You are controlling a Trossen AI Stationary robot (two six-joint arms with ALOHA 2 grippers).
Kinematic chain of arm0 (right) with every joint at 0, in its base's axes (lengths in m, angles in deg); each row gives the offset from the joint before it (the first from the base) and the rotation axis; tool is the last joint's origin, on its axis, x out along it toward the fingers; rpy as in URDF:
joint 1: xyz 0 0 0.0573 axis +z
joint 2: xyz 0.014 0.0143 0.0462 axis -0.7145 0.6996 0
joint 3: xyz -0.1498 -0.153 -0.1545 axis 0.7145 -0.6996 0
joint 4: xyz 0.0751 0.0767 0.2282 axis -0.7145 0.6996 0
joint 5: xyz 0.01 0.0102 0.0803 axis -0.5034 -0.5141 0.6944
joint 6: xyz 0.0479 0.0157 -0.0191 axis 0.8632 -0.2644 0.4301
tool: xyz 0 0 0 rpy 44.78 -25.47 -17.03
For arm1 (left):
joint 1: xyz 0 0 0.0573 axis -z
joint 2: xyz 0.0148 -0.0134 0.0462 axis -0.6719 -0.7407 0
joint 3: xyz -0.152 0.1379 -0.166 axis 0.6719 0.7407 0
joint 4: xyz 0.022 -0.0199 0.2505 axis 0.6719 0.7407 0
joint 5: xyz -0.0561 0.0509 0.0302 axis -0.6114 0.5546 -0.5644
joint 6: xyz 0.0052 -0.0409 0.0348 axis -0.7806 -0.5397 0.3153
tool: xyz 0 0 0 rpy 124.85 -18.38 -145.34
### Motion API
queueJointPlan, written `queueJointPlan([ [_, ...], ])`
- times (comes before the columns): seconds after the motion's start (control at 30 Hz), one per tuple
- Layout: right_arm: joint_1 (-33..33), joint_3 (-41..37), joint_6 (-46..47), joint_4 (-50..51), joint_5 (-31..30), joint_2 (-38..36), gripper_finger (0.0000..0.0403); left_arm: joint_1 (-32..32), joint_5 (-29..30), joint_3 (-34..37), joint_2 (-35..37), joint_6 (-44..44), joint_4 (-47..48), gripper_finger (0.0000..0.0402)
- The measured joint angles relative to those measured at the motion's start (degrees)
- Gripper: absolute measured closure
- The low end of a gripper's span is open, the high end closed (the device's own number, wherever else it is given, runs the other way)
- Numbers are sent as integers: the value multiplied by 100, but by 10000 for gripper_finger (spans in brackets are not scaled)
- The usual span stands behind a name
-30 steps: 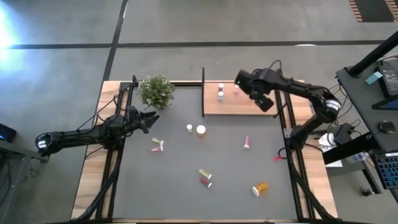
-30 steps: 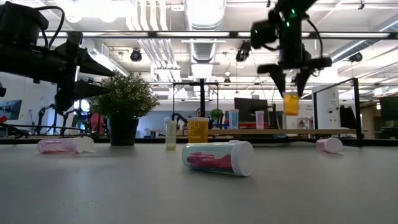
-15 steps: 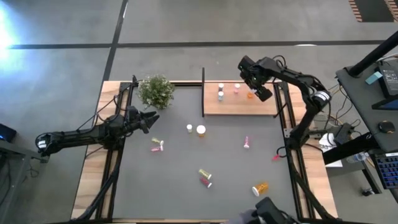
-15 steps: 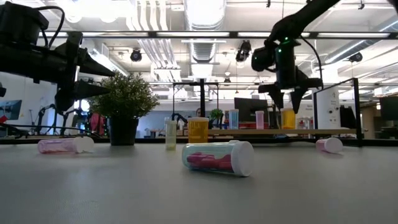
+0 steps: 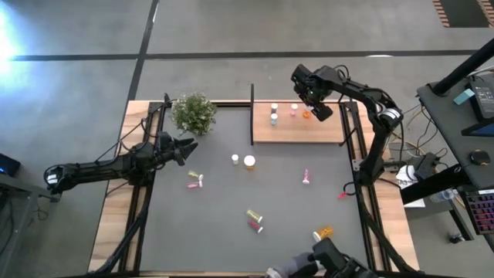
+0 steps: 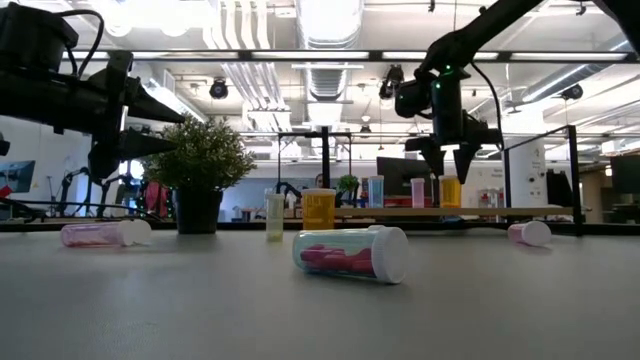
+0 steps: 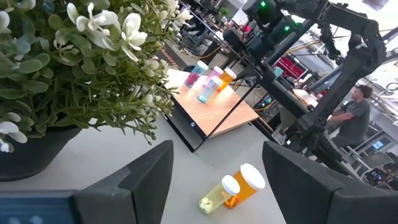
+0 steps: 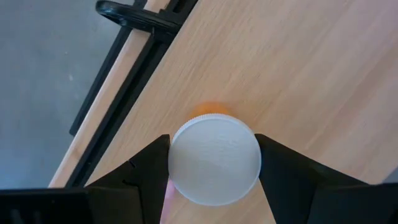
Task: Pick and place medicine bottles onto shelf by color
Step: Put the middle orange pill bottle on the shelf
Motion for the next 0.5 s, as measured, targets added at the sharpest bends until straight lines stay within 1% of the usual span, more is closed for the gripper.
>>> queueJointPlan([
  [0.5, -85, -17, 87, 94, -145, 2, 200, -2, 2, 0, 0, -1, -2, 171],
])
